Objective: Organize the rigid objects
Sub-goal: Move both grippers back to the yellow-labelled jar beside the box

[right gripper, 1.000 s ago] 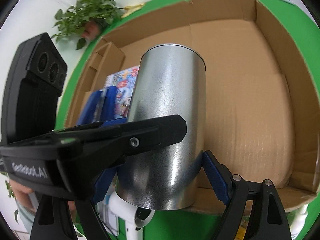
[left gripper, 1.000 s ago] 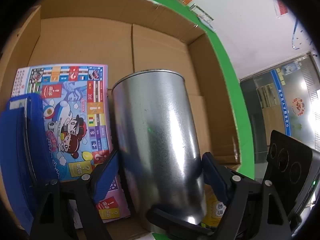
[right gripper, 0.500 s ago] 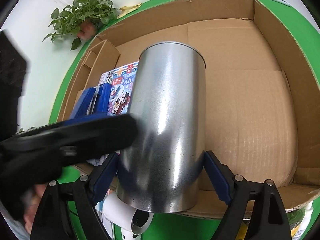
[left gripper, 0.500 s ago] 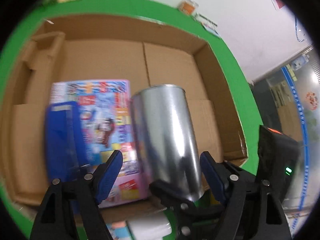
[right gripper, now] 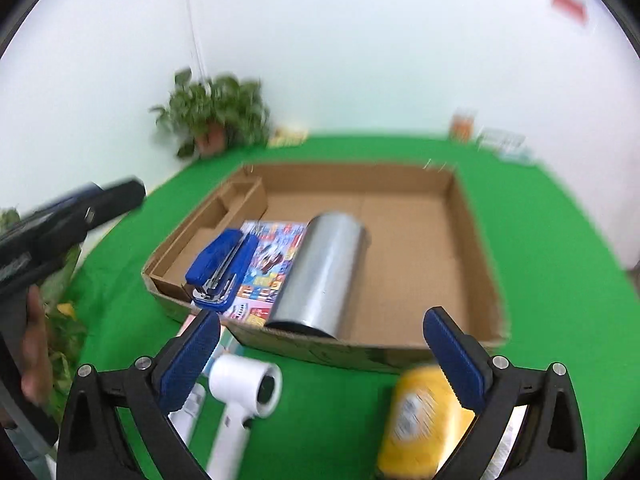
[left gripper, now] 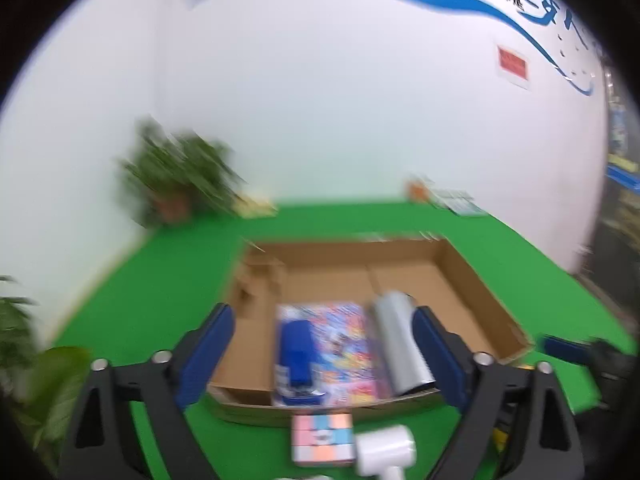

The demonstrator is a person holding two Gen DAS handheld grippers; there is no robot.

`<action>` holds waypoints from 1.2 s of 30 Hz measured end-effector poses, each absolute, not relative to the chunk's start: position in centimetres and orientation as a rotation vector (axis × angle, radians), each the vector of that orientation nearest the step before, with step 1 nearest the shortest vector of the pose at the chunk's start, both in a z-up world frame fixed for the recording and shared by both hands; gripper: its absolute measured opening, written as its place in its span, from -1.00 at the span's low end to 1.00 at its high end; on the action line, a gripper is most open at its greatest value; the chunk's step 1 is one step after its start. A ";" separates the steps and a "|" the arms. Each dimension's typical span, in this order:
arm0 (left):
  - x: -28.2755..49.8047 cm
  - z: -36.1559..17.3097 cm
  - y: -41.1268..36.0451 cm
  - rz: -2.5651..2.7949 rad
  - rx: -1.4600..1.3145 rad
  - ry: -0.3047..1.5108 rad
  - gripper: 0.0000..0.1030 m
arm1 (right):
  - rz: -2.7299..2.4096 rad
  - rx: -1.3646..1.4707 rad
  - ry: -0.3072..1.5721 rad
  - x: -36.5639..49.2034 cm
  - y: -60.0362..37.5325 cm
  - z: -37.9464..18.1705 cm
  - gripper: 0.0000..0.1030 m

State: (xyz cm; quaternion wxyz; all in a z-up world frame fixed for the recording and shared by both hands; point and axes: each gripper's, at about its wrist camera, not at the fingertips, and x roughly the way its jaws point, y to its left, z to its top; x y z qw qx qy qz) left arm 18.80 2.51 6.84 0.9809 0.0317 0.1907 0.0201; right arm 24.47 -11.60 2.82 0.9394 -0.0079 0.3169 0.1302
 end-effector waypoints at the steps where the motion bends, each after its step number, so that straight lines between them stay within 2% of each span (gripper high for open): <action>1: 17.8 6.3 2.2 0.069 0.068 0.373 0.83 | 0.236 -0.021 0.629 23.0 -11.8 2.7 0.99; 8: 14.1 0.8 2.5 0.130 -0.017 0.458 0.83 | 0.160 0.122 0.699 17.8 -14.8 -0.5 0.99; 14: 12.1 0.4 2.1 0.074 -0.027 0.446 0.83 | 0.145 0.064 0.701 15.1 -14.5 -3.5 0.98; 22: 11.9 -0.5 1.0 0.033 -0.030 0.461 0.83 | 0.122 0.006 0.613 14.6 -14.4 -1.8 0.98; 29: 12.6 -1.8 1.2 -0.047 -0.076 0.548 0.83 | 0.120 0.003 0.633 15.0 -14.7 -2.1 0.98; 36: 12.3 -2.1 1.4 -0.021 -0.066 0.533 0.83 | 0.108 -0.025 0.618 15.2 -14.9 -1.8 0.98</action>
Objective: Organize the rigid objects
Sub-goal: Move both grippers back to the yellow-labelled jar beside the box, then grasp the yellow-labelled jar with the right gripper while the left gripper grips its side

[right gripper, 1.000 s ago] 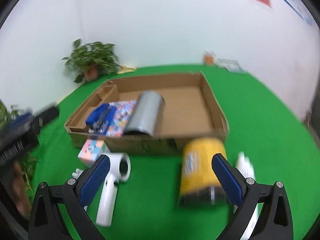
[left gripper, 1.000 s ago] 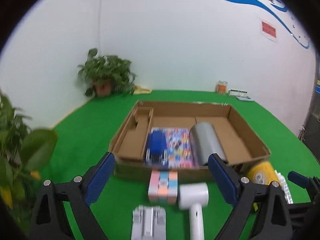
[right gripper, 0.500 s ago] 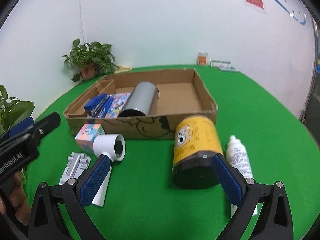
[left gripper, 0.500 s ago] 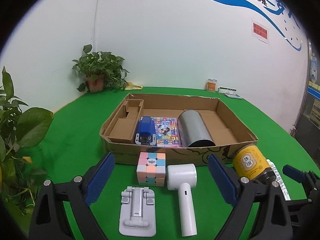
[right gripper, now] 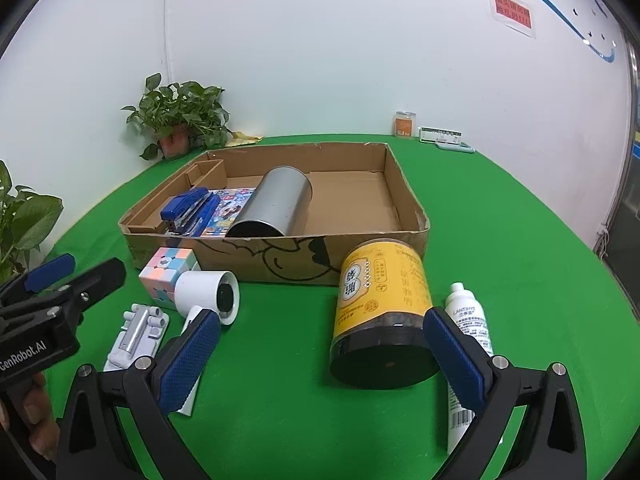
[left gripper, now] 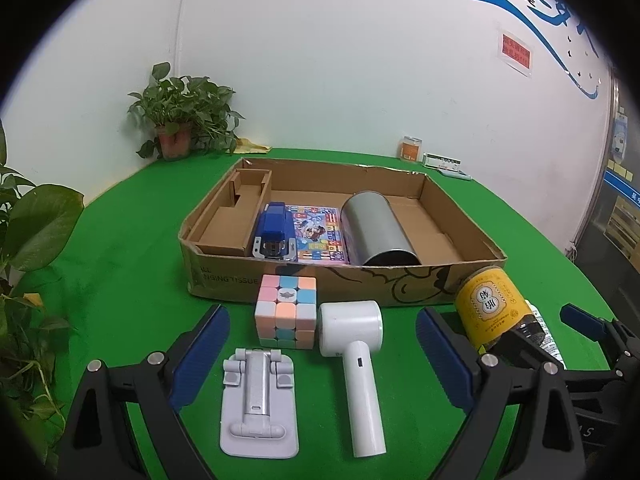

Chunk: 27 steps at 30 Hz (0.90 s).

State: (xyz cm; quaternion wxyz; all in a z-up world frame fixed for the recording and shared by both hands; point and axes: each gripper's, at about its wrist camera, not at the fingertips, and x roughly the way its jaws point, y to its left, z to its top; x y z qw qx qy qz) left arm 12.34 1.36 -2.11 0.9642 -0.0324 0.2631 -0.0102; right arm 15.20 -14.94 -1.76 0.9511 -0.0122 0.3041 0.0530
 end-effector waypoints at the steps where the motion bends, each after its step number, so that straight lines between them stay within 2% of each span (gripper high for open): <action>1: 12.4 -2.0 1.5 -0.014 -0.070 0.530 0.83 | 0.107 -0.027 0.617 15.2 -14.9 -1.7 0.98; 9: 12.2 -2.4 2.8 -0.045 -0.136 0.582 0.83 | 0.131 -0.044 0.618 16.0 -16.0 -1.8 0.98; 12: 11.9 -3.0 2.7 -0.064 -0.144 0.618 0.83 | 0.111 -0.005 0.682 18.0 -17.7 -2.4 0.98; 18: 11.2 -3.9 2.7 -0.066 -0.169 0.672 0.83 | 0.103 -0.022 0.871 22.6 -18.8 -5.8 0.83; 20: 11.1 -4.1 2.8 -0.075 -0.182 0.689 0.83 | 0.082 -0.018 0.892 23.3 -19.1 -6.8 0.73; 21: 11.1 -4.2 2.8 -0.084 -0.190 0.699 0.83 | 0.070 -0.022 0.897 23.6 -19.3 -7.0 0.62; 27: 11.6 -4.8 2.5 -0.219 -0.263 0.784 0.83 | 0.113 -0.048 0.909 20.8 -18.8 -7.5 0.60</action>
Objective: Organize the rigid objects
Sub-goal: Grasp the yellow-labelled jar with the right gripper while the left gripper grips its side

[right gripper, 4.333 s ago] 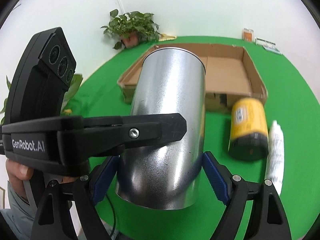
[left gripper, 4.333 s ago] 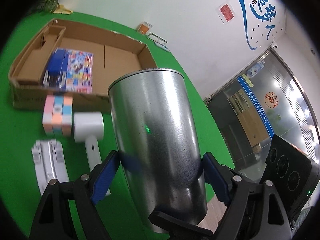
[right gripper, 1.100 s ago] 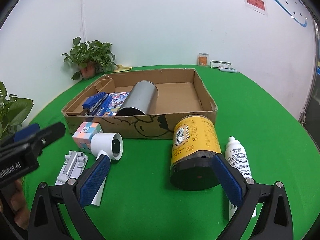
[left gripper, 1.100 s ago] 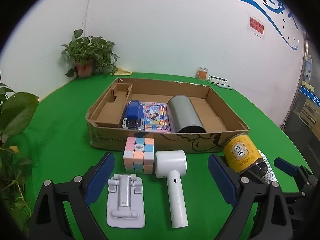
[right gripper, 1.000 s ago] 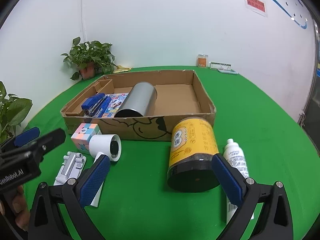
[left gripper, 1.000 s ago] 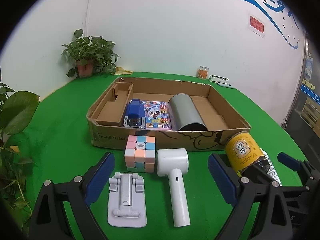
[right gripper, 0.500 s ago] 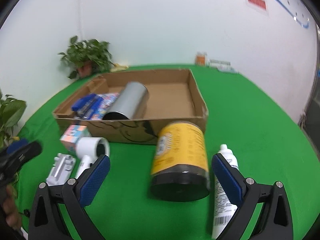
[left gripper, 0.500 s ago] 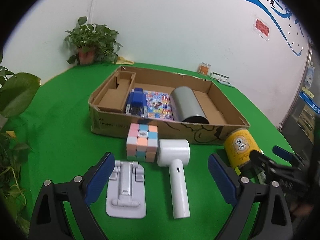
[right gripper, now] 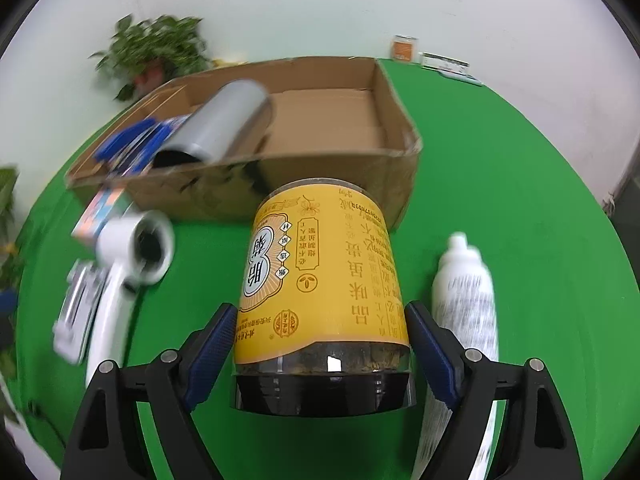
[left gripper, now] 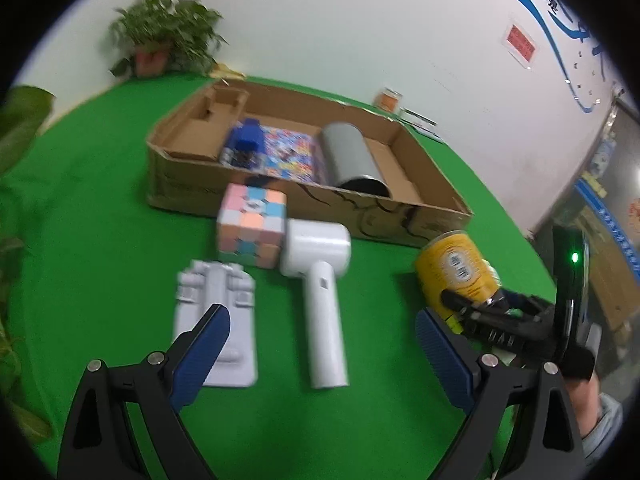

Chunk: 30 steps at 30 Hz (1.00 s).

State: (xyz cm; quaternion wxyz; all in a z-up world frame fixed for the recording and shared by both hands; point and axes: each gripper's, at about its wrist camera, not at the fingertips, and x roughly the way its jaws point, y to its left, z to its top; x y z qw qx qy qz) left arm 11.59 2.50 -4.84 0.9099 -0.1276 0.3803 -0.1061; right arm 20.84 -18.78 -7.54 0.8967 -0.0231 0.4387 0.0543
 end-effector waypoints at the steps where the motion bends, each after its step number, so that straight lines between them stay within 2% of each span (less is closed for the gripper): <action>1: 11.7 -5.1 2.3 -0.259 -0.287 0.803 0.83 | 0.127 -0.058 0.913 19.7 -18.5 -7.5 0.60; 8: 11.7 -6.5 -0.4 -0.532 -0.405 0.927 0.83 | 0.176 -0.218 0.895 10.5 -15.3 -7.8 0.66; 11: 11.4 -7.5 -1.5 -0.627 -0.448 1.016 0.83 | 0.348 -0.102 0.864 8.8 -15.7 -6.5 0.81; 13: 11.1 -8.2 -1.7 -0.655 -0.481 1.053 0.83 | 0.441 0.023 0.843 8.2 -16.8 -5.7 0.98; 17: 10.9 -9.5 -1.4 -0.638 -0.539 1.107 0.83 | 0.390 0.125 0.873 9.4 -18.7 -5.9 0.98; 22: 10.9 -10.8 -0.8 -0.632 -0.617 1.139 0.83 | 0.463 0.211 1.010 11.1 -18.2 -8.5 0.80; 23: 11.0 -10.8 -0.7 -0.630 -0.623 1.144 0.83 | 0.481 0.201 1.034 11.3 -17.5 -9.0 0.76; 24: 11.1 -10.9 -0.7 -0.627 -0.621 1.148 0.83 | 0.498 0.190 1.063 11.4 -16.7 -9.6 0.65; 30: 11.5 -11.4 -0.4 -0.598 -0.607 1.181 0.82 | 0.478 0.068 1.100 10.5 -12.5 -10.6 0.64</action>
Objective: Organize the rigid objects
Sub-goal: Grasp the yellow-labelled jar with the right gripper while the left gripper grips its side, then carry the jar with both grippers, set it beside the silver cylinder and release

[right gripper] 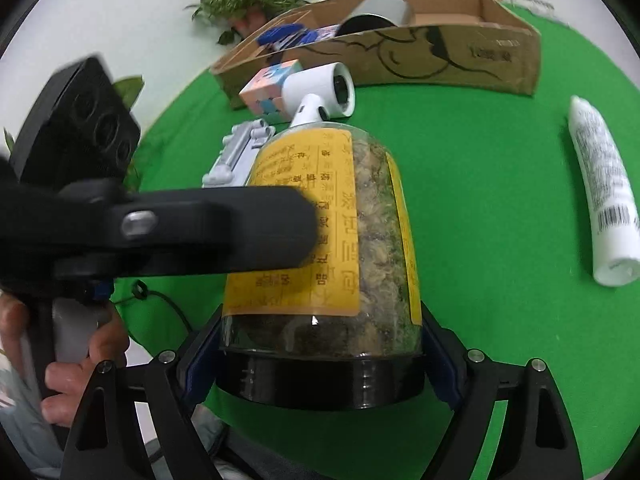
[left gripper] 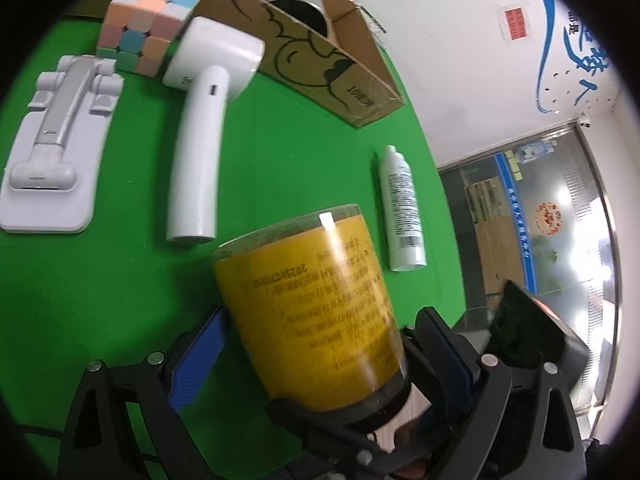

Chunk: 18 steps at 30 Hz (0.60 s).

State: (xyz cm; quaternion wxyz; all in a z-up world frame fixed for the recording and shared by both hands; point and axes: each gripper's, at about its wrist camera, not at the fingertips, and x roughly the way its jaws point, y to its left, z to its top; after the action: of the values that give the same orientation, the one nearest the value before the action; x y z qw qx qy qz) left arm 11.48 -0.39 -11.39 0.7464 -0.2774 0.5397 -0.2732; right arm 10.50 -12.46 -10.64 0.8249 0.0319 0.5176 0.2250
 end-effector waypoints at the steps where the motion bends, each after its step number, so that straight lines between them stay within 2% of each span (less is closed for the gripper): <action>1: 11.5 -11.5 -0.2 -0.588 -0.605 1.185 0.76 | 0.466 0.036 1.093 10.2 -11.9 -10.5 0.64; 9: 10.9 -10.6 -0.2 -0.582 -0.527 1.152 0.69 | 0.429 -0.043 1.053 9.2 -10.1 -10.0 0.63; 18: 11.4 -4.3 -1.9 -0.621 -0.358 0.993 0.68 | 0.401 0.010 0.890 8.2 -11.5 -5.6 0.63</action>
State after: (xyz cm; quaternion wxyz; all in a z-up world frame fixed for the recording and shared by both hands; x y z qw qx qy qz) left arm 11.43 -1.90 -4.34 0.8182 -0.1681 0.4662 -0.2915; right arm 8.22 -11.48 -5.59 0.8832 0.0048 0.4276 0.1925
